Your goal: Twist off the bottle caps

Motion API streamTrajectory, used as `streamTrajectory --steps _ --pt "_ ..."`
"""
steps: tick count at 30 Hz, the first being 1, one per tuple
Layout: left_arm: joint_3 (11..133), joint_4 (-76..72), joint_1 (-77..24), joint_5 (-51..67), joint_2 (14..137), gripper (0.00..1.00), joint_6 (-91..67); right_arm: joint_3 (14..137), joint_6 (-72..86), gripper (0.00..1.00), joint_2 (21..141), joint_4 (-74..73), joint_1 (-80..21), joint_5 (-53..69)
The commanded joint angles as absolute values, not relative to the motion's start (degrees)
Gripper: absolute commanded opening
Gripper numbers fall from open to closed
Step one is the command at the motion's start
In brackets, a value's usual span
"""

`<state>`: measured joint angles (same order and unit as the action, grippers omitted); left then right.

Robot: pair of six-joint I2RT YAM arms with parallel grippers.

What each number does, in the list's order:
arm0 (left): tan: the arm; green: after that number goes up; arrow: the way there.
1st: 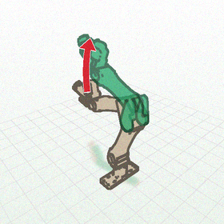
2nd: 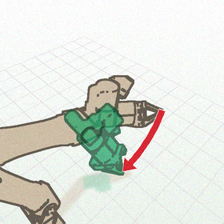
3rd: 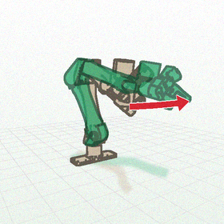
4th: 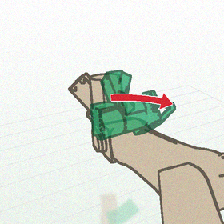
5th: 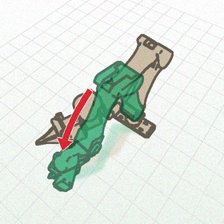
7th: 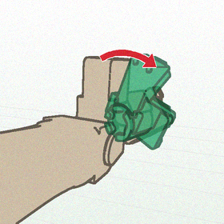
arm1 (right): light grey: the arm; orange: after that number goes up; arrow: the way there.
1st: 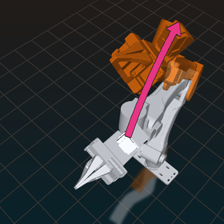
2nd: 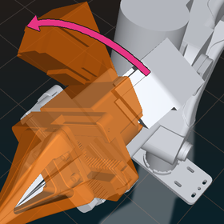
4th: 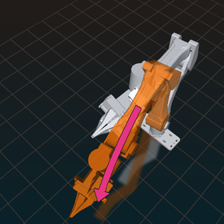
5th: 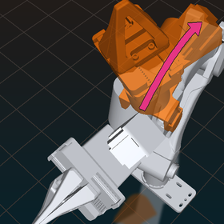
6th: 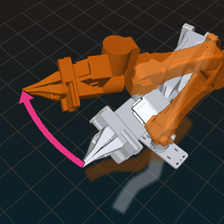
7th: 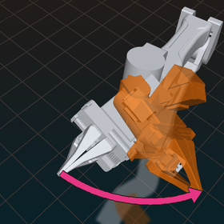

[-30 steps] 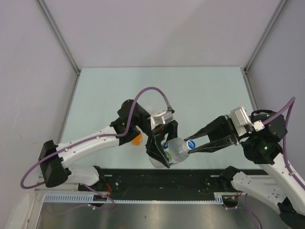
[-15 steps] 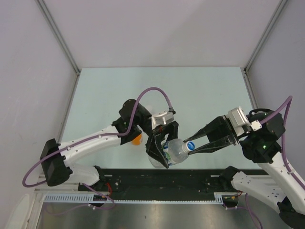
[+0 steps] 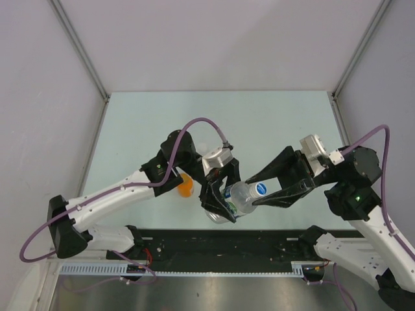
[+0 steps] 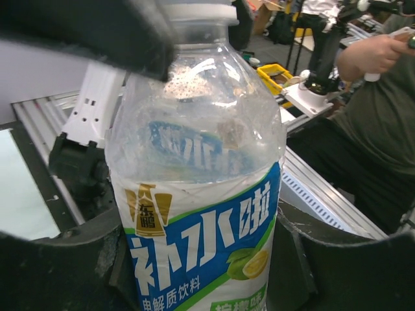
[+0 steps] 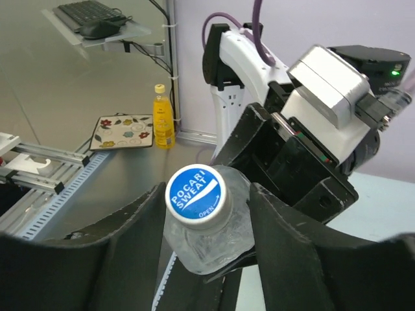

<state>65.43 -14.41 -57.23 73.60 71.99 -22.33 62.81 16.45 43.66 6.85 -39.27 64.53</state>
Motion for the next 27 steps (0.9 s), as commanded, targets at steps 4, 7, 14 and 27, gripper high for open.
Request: streamTrajectory --steps 4,7,14,27 --pt "68.29 -11.87 -57.13 68.38 69.61 0.00 -17.14 62.49 17.75 0.71 43.95 3.43 -38.76 62.05" --pt "68.55 -10.21 -57.04 66.19 69.26 0.00 -15.74 62.49 17.75 0.79 43.51 3.25 -38.32 60.91" --pt "67.94 -8.09 -56.43 55.12 66.89 0.00 -12.66 64.07 15.39 0.93 42.37 -3.33 -37.00 55.03" --pt "61.44 -13.01 -56.42 29.55 59.51 0.00 -9.67 64.51 12.48 0.93 41.05 -10.37 -36.74 36.66"
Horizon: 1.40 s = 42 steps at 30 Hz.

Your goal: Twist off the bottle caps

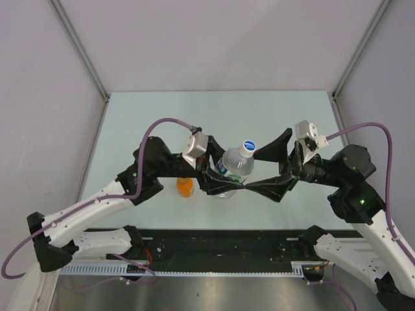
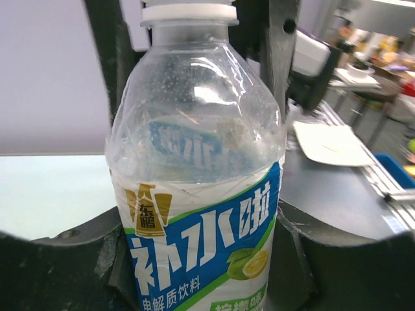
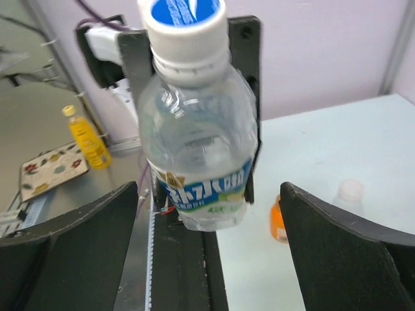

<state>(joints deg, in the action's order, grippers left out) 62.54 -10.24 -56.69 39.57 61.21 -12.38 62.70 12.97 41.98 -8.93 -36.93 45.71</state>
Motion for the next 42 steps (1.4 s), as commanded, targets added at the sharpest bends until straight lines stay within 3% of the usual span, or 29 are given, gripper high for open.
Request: streamTrajectory --steps 1,8,18,42 --pt "61.17 -12.14 -56.43 27.53 59.24 0.00 -8.80 64.51 12.74 0.93 40.70 -10.11 -36.74 35.17" --pt "58.45 -9.14 -57.48 5.32 57.48 0.00 -4.84 64.51 19.24 0.93 38.76 -6.60 -36.74 23.93" --pt "57.30 -7.92 -63.98 -10.44 59.41 0.00 3.41 64.60 28.73 0.91 39.63 -3.95 -36.74 12.84" --pt "57.04 -7.03 -68.64 -14.85 63.72 0.00 6.42 64.69 30.50 0.76 45.97 -4.83 -36.74 12.65"
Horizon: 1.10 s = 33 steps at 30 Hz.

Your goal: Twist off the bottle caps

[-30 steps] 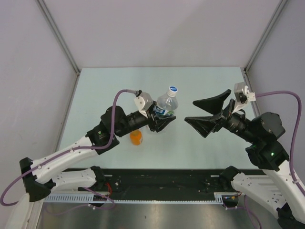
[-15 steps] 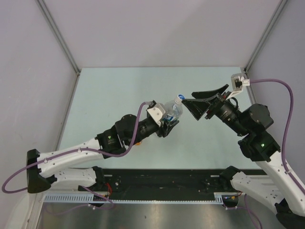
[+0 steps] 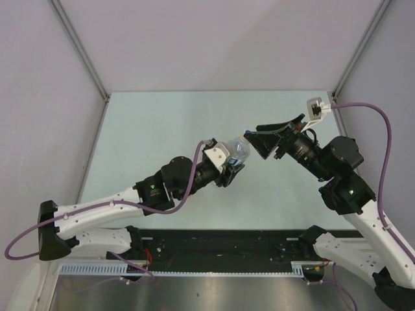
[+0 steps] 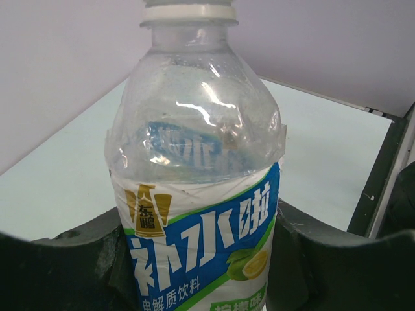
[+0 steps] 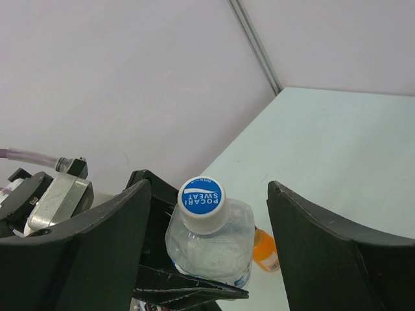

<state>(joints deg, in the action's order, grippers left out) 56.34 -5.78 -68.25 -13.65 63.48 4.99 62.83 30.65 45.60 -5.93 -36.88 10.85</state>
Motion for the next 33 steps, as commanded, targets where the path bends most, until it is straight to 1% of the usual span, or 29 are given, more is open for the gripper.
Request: streamTrajectory --steps 1,5,8,12,16,18,21,23,26,29,30,32,33 --pt "57.04 -6.94 -68.73 -14.85 63.72 0.00 6.42 64.77 30.41 0.75 46.14 -4.92 -36.65 12.74" --pt "57.04 -6.77 -68.64 -14.85 63.81 0.00 6.68 64.77 29.97 0.73 46.84 -5.71 -36.74 13.62" --pt "56.95 -6.77 -68.73 -14.85 63.81 0.00 6.85 65.21 29.53 0.69 47.72 -6.67 -36.74 14.76" --pt "57.04 -6.77 -68.73 -14.77 64.07 0.00 7.03 65.21 29.18 0.60 47.81 -6.94 -36.83 14.50" --pt "56.95 -6.86 -68.73 -14.68 64.33 0.00 7.12 65.21 28.74 0.56 47.55 -7.03 -36.74 14.24" --pt "56.95 -6.86 -68.73 -14.77 64.34 0.00 7.12 65.21 28.48 0.56 47.46 -7.21 -36.74 13.80" --pt "56.95 -6.85 -68.64 -14.59 64.42 0.00 7.12 65.21 28.22 0.61 47.11 -7.47 -36.74 13.10" --pt "56.95 -6.77 -68.73 -14.59 64.60 0.00 7.12 65.21 28.21 0.62 46.94 -7.38 -36.74 12.92" --pt "56.95 -6.77 -68.73 -14.50 64.69 0.00 7.12 65.21 28.04 0.56 47.02 -7.73 -36.74 12.83" --pt "57.04 -6.77 -68.64 -14.68 64.78 0.00 7.03 65.21 28.04 0.47 46.93 -8.00 -36.74 12.66" --pt "57.13 -6.77 -68.73 -14.68 64.86 0.00 7.12 65.21 27.95 0.41 46.93 -8.09 -36.74 12.57" --pt "57.13 -6.68 -68.73 -14.59 64.86 0.00 7.12 65.21 27.86 0.35 46.67 -8.26 -36.74 12.22" --pt "57.04 -6.68 -68.73 -14.76 64.86 0.00 7.03 65.21 27.77 0.30 46.67 -8.26 -36.65 12.04"
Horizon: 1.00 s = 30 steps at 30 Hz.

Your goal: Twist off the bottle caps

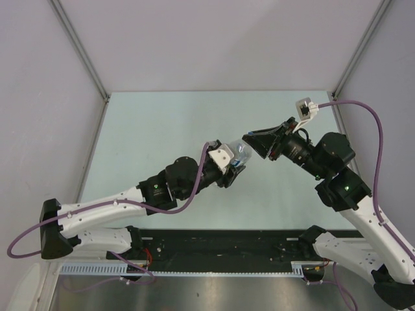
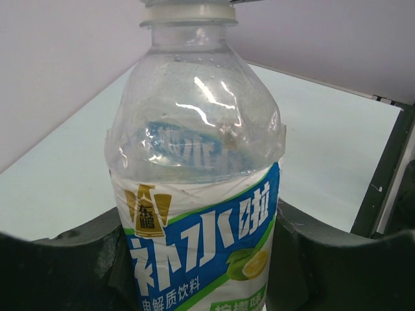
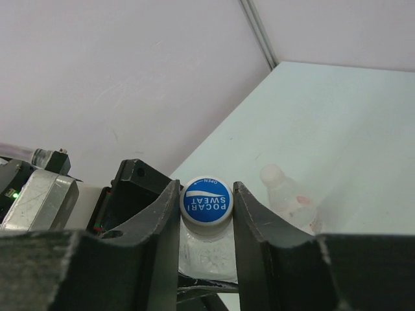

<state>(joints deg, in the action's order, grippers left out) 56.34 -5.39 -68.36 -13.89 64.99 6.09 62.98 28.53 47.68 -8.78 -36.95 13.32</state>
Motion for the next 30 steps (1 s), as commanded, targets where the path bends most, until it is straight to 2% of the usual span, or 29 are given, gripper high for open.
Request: streamTrajectory --steps 1,4,5,9,10,13,14,20,25,30 --pt "57.04 -6.68 -68.73 -14.68 64.86 0.00 7.12 65.21 27.60 0.27 46.67 -8.44 -36.74 12.04" --pt "56.95 -6.59 -68.64 -14.59 64.86 0.00 6.94 65.21 27.25 0.03 46.32 -8.70 -36.74 11.43" --pt "56.95 -6.50 -68.73 -14.24 64.69 0.00 6.94 65.21 26.64 0.00 46.32 -8.79 -36.74 11.86" --pt "56.95 -4.49 -68.12 -3.03 63.02 0.00 6.42 65.21 22.51 0.00 44.65 -8.70 -36.74 14.67" --pt "57.21 -3.79 -67.59 6.32 62.32 0.00 5.72 65.21 21.19 0.00 43.69 -8.61 -36.74 15.55" --pt "59.32 -0.45 -63.91 21.49 62.84 0.00 0.99 65.21 17.32 0.00 41.85 -8.96 -36.74 19.76" --pt "60.46 -0.44 -63.03 30.67 62.93 0.00 0.36 65.21 16.71 0.00 41.57 -9.05 -36.65 22.30" --pt "64.24 2.28 -59.15 60.23 65.56 0.00 -5.45 65.21 13.45 0.00 39.12 -8.35 -36.74 37.59" --pt "66.36 4.40 -58.80 68.99 67.41 0.00 -5.80 65.21 13.62 0.00 38.41 -5.98 -36.74 50.07" --pt "65.83 1.14 -58.10 72.60 67.06 0.00 -7.73 65.21 14.24 0.00 37.18 -4.40 -36.74 56.16"
